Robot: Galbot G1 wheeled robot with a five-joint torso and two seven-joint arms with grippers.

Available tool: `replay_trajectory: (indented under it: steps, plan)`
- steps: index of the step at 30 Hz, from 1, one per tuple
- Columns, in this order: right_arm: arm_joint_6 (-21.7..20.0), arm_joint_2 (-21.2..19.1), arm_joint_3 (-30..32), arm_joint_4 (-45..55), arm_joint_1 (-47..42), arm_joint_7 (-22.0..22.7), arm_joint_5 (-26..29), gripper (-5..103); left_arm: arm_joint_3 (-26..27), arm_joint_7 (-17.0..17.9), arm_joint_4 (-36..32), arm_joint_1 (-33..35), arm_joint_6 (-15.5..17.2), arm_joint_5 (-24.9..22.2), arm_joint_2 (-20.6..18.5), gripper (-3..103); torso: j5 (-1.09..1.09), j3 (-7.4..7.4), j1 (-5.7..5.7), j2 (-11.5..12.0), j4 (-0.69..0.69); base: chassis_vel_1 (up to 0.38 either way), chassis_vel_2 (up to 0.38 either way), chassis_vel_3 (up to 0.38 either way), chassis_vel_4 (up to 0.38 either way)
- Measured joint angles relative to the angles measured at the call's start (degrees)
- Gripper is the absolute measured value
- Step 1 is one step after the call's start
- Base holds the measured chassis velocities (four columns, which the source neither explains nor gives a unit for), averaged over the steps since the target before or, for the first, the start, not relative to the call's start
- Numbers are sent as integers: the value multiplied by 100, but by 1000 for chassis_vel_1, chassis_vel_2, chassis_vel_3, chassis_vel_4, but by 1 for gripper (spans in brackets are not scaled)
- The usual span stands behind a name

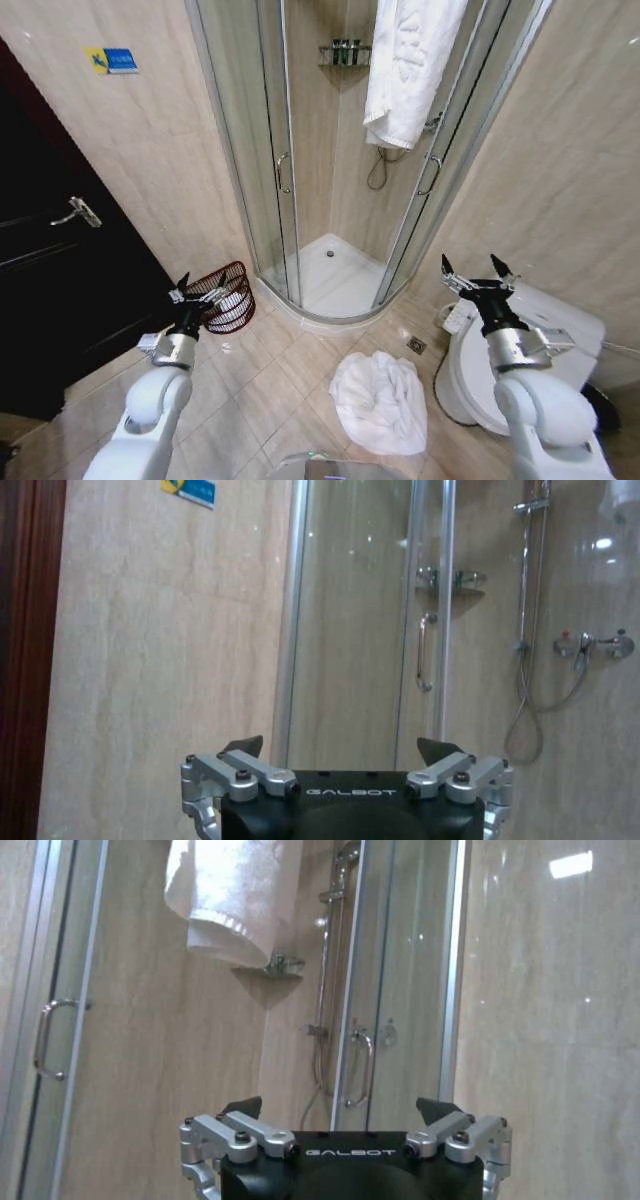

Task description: Discard the used towel into the hamper.

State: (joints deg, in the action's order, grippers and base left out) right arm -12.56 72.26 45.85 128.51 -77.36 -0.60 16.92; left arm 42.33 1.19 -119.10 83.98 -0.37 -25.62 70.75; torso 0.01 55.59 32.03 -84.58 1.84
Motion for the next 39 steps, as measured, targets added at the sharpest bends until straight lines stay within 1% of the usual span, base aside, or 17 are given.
replay_trajectory:
  steps: [1,3,7,11,14,15,20,23,25,26,27,29,31,34,35,37,39]
  plan:
    - [23,-92,-79,-226,349,-18,3,100,6,-4,25,-16,24,0,-14,100,0,0,0,0,1,0,0,0,0]
    - [37,-130,-114,-332,516,-37,21,100,10,-8,48,-31,27,-1,-18,100,0,0,0,0,2,0,0,0,0]
    - [211,-432,-536,-1098,1730,-116,157,100,61,-24,240,-40,-66,99,54,100,0,0,1,0,3,0,0,0,0]
    - [217,-522,-666,-1238,2008,-121,208,100,83,-28,264,-16,-101,131,82,100,0,0,1,0,2,0,0,0,0]
    - [137,-822,-1139,-1511,2972,-41,440,100,119,-58,348,8,-268,285,188,100,0,-1,1,0,2,0,0,0,0]
    - [137,-822,-1139,-1511,2972,-41,440,100,119,-58,348,8,-268,285,188,100,0,-1,1,0,2,0,0,0,0]
    - [121,-1151,-1752,-1917,4379,115,790,100,130,-61,385,-36,-303,427,303,100,-2,0,1,0,2,0,0,0,0]
    - [112,-1177,-1964,-2038,4798,187,933,100,133,-60,400,-42,-317,465,328,100,0,0,1,0,1,0,0,0,0]
    - [117,-1130,-2338,-2396,5640,261,1059,100,167,-53,430,-22,-389,557,369,100,-1,0,0,0,1,0,0,0,0]
    - [153,-1111,-2468,-2549,5924,280,1066,100,193,-51,431,5,-410,570,379,100,-2,0,0,0,1,0,0,0,0]
    - [153,-1111,-2468,-2549,5924,280,1066,100,193,-51,431,5,-410,570,379,100,-2,0,0,0,1,0,0,0,0]
    - [204,-1064,-2866,-2972,6702,332,1066,100,288,-46,408,135,-437,525,383,100,-3,0,1,0,3,0,0,0,0]
    - [194,-1050,-3002,-3101,6958,366,1066,100,323,-45,402,182,-456,502,374,100,-2,0,2,0,3,0,0,0,0]
    - [76,-1045,-3506,-3507,7883,466,1096,100,480,-39,433,324,-586,471,271,100,-1,0,1,0,3,0,0,0,0]
    - [76,-1045,-3506,-3507,7883,466,1096,100,480,-39,433,324,-586,471,271,100,-1,0,1,0,3,0,0,0,0]
    - [11,-1005,-3735,-3760,8359,584,1155,100,551,-39,441,385,-630,431,210,100,-2,-1,0,0,2,0,0,0,0]
    - [-83,-849,-4036,-4258,9010,853,1196,100,628,-37,438,445,-679,336,168,100,-4,-1,0,-1,3,0,0,0,0]
